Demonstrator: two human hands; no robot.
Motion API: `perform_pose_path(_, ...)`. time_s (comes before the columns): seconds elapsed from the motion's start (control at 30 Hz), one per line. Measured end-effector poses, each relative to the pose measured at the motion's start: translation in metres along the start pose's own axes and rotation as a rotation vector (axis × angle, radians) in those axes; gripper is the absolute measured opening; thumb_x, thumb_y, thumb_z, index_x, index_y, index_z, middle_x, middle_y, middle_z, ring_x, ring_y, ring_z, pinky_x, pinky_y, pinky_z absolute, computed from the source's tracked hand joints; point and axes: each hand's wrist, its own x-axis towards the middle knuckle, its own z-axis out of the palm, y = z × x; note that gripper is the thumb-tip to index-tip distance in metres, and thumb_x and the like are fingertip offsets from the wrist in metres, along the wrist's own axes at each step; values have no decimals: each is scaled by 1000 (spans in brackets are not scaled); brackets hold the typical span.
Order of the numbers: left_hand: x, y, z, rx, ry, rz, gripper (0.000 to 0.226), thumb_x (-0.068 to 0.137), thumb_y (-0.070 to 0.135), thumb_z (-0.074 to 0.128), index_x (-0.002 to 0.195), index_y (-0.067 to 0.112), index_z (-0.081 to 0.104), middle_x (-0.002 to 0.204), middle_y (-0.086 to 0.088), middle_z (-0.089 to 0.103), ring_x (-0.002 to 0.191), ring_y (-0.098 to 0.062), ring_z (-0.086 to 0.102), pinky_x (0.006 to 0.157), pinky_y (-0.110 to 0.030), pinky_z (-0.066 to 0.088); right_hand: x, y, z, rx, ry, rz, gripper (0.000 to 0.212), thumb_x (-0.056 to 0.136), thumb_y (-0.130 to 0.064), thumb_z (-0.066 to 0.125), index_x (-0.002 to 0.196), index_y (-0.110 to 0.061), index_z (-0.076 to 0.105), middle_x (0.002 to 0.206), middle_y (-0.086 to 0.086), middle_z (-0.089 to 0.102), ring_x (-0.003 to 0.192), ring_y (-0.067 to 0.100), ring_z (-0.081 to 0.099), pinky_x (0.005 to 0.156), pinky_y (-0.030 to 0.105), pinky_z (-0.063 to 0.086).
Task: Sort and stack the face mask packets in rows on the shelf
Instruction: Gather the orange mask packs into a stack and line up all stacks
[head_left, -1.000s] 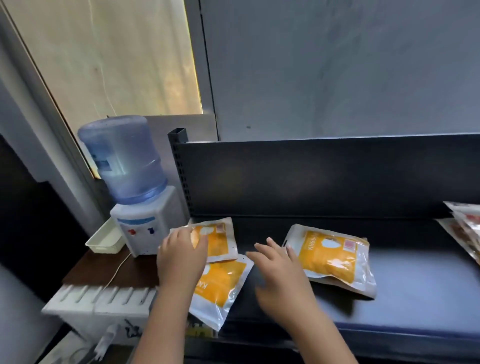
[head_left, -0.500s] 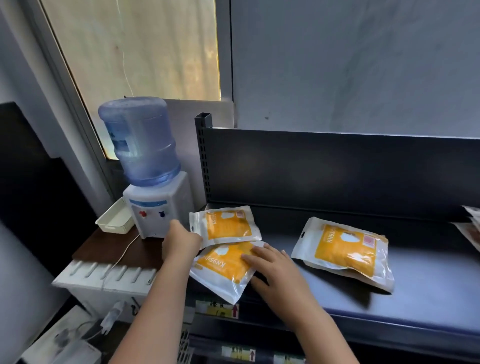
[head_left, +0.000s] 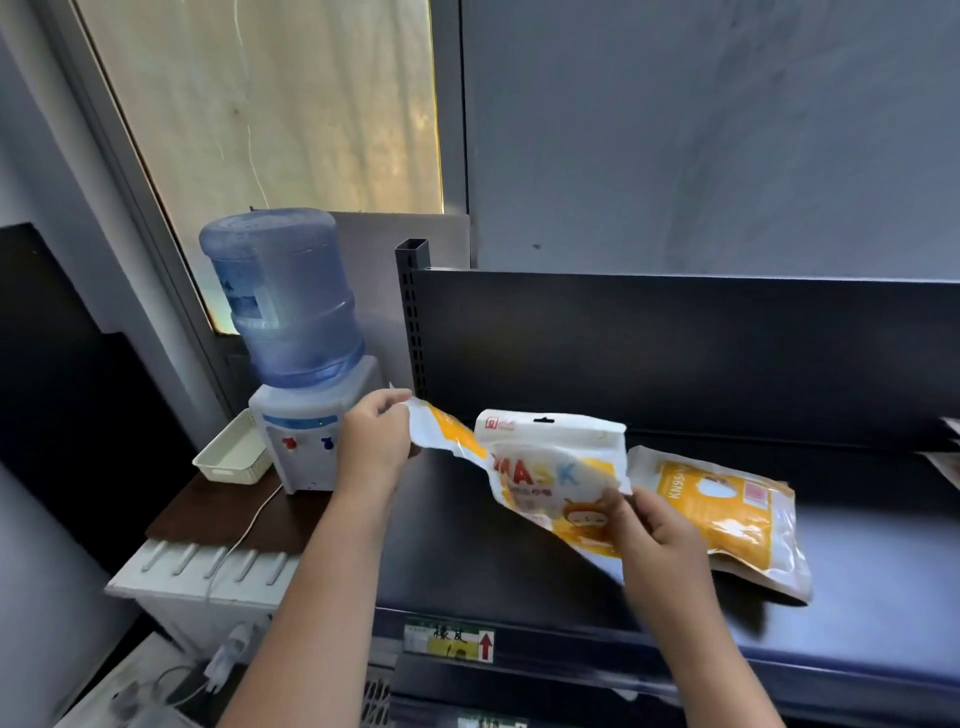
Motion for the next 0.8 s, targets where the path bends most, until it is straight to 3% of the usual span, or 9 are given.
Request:
perform_pose_path(0.1, -10, 29, 5, 39, 24, 93, 27, 87, 20, 56, 82, 21, 82, 76, -4, 75, 81, -23, 70, 67, -32, 54, 1, -4, -3, 184, 135, 88, 25, 106, -28, 58, 93, -17, 76, 92, -3, 81, 92, 18, 77, 85, 46, 63)
perform_pose_path(0.2, -11, 45, 9, 64, -92, 170, 26, 74, 23, 55, 68, 23, 81, 68, -3, 74, 81, -29, 72, 79, -40, 59, 5, -6, -8, 288, 214, 144, 24, 106, -27, 56, 96, -18, 76, 93, -6, 81, 94, 19, 77, 80, 41, 61)
perform_pose_path(0.33, -6, 43, 19, 501, -217, 298, 36, 78, 1, 55, 81, 30, 74, 89, 2, 70, 89, -20, 67, 71, -30, 53, 9, -4, -12, 307, 220, 154, 24, 106, -29, 56, 100, -19, 76, 98, -4, 81, 92, 16, 78, 76, 38, 62)
perform_pose_path(0.4, -2, 38, 24, 645, -246, 380, 31, 80, 3, 59, 82, 32, 71, 97, 2, 60, 98, -21, 59, 72, -30, 48, 10, -2, -13, 298, 224, 149, 24, 106, -29, 56, 99, -19, 76, 97, -4, 81, 92, 15, 77, 76, 38, 61)
perform_pose_path(0.53, 5, 33, 29, 792, -207, 592, 10, 88, 27, 73, 92, 36, 70, 122, 9, 50, 122, -20, 38, 103, -41, 38, 13, -1, -16, 302, 215, 154, 23, 105, -31, 57, 101, -19, 76, 98, -4, 81, 92, 12, 77, 75, 37, 62)
perform_pose_path(0.6, 6, 33, 31, 775, -204, 707, 9, 89, 28, 74, 93, 35, 69, 126, 10, 60, 134, -22, 41, 118, -51, 29, 15, -2, -17, 307, 217, 143, 22, 105, -31, 56, 102, -21, 76, 100, -4, 81, 94, 13, 77, 78, 38, 62)
perform_pose_path(0.67, 4, 37, 33, 739, -197, 755, 7, 92, 28, 71, 96, 33, 67, 110, 8, 70, 123, -22, 56, 124, -55, 21, 15, -3, -20, 295, 221, 131, 23, 105, -32, 56, 103, -21, 76, 100, -6, 81, 95, 12, 77, 79, 37, 62)
perform_pose_path(0.73, 0, 44, 34, 659, -207, 764, 6, 93, 29, 71, 97, 31, 66, 86, 8, 71, 90, -21, 66, 113, -49, 42, 15, -2, -23, 261, 235, 123, 24, 105, -34, 56, 100, -20, 75, 98, -5, 81, 95, 15, 77, 81, 41, 63)
perform_pose_path(0.8, -4, 54, 36, 557, -248, 718, 9, 91, 30, 72, 99, 32, 67, 81, 9, 71, 81, -18, 67, 87, -43, 57, 15, -1, -27, 232, 260, 103, 26, 105, -35, 57, 96, -18, 75, 96, -1, 81, 95, 21, 77, 84, 50, 64)
